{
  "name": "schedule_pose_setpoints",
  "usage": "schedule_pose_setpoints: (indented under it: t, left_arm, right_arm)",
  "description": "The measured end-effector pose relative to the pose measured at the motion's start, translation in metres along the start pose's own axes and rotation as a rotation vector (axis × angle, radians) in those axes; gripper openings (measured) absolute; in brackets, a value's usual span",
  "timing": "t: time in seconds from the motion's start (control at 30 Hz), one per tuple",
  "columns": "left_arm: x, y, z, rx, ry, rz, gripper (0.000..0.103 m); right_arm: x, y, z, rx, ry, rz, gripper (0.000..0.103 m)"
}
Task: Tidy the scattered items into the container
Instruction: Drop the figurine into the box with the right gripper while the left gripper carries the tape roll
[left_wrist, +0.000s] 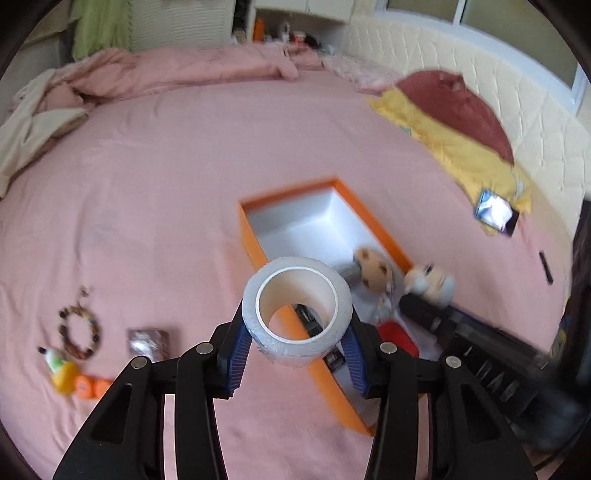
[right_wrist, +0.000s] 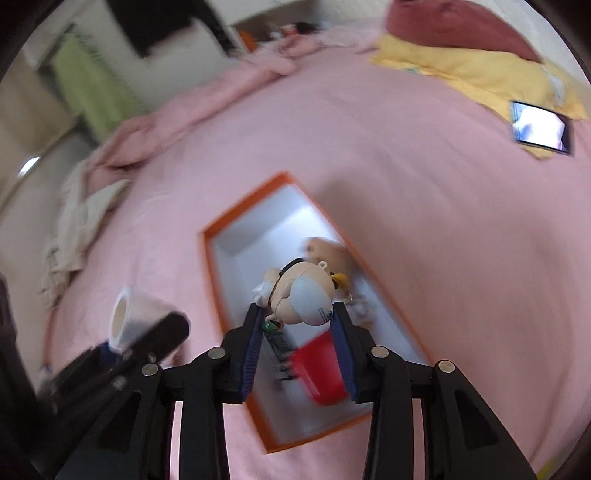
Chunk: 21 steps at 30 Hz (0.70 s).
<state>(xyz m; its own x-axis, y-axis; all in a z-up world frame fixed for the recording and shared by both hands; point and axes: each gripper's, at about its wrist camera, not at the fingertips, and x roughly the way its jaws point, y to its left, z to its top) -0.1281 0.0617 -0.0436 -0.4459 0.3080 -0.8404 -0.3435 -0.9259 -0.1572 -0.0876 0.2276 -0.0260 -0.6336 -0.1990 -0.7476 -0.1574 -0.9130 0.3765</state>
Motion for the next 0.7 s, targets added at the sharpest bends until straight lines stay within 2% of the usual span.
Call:
schedule_pose_setpoints:
  t: [0.13, 0.27, 0.47, 0.57, 0.7]
  left_arm:
    - [0.0, -0.004, 0.0, 0.024, -0.04, 0.021, 0.046]
    - [0.004, -0.007, 0.001, 0.023, -0.035, 0.002, 0.046]
    - [0.009, -0.015, 0.009, 0.099, -0.065, 0.053, 0.046]
    - [0.008, -0.011, 0.011, 0.081, -0.086, 0.044, 0.047]
    - [0.0, -0.004, 0.012, 0.039, -0.118, 0.027, 0.047]
  right_arm:
    - [0.0, -0.006, 0.0, 0.027, 0.007, -0.005, 0.037]
    - [0.001, -0.012, 0.0, 0.054, 0.015, -0.01, 0.037]
    - [-0.002, -0.018, 0.001, 0.085, -0.003, 0.003, 0.038]
    - [-0.005, -0.02, 0.002, 0.099, -0.021, 0.015, 0.045]
    - [-0.009, -0.023, 0.003, 0.116, -0.044, 0.031, 0.046]
